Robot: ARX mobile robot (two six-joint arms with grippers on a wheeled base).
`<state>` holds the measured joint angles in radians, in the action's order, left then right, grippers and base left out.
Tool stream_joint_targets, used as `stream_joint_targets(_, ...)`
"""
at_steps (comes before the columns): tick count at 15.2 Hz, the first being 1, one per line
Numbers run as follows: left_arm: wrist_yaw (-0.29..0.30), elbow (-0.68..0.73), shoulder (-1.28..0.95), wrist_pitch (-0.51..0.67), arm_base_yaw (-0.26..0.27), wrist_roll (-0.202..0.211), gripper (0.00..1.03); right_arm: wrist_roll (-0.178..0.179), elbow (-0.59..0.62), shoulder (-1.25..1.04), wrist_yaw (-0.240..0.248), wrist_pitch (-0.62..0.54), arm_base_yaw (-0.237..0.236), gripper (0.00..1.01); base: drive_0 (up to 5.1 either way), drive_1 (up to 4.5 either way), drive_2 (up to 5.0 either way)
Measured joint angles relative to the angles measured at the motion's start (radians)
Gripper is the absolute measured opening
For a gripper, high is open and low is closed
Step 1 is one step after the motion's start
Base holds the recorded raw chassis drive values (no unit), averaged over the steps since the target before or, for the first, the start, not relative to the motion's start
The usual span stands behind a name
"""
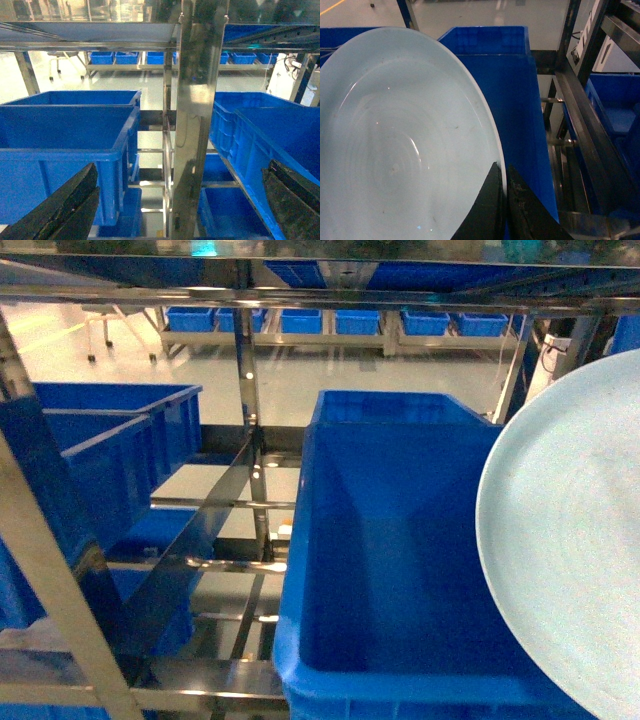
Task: Place blue tray on left shelf second layer neatly
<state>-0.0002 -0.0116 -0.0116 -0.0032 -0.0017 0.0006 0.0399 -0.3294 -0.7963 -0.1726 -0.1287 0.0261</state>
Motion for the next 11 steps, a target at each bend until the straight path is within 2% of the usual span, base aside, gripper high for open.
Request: stream_joint_targets(11, 0.000, 0.000, 0.000, -0.002, 0.000, 0.000, 0.98, 0.000, 0.000, 0.000, 0.000, 0.001, 0.000, 0.02, 0.0, 0.00, 0.0)
